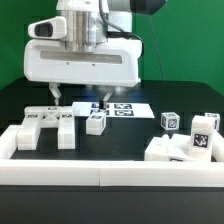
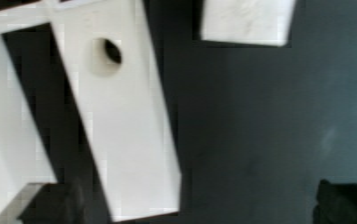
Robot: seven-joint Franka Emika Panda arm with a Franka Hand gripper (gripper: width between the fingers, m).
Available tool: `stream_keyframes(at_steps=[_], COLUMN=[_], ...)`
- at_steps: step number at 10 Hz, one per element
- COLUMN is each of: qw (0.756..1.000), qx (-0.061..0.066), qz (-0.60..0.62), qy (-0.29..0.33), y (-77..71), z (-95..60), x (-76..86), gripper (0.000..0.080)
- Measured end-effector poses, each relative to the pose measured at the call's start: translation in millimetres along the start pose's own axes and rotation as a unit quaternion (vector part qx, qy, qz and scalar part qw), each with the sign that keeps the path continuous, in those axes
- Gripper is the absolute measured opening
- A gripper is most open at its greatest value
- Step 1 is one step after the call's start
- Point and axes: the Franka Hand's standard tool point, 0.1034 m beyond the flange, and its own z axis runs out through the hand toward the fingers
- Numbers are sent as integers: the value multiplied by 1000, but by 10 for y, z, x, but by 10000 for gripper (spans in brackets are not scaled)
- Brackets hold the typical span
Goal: Assemble chair
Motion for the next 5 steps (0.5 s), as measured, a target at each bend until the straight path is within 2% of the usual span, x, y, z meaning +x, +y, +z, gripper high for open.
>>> stream_keyframes(at_steps=[2,3,4,5], qw=[998,997,992,989], qx=[12,14,23,26], qz=[6,4,3,2], qy=[-66,-81,-127,-149], y=[-32,-51,-88,-94], z=[50,58,78,88], x=[-28,-15,-70,-51], gripper=[649,649,649,649])
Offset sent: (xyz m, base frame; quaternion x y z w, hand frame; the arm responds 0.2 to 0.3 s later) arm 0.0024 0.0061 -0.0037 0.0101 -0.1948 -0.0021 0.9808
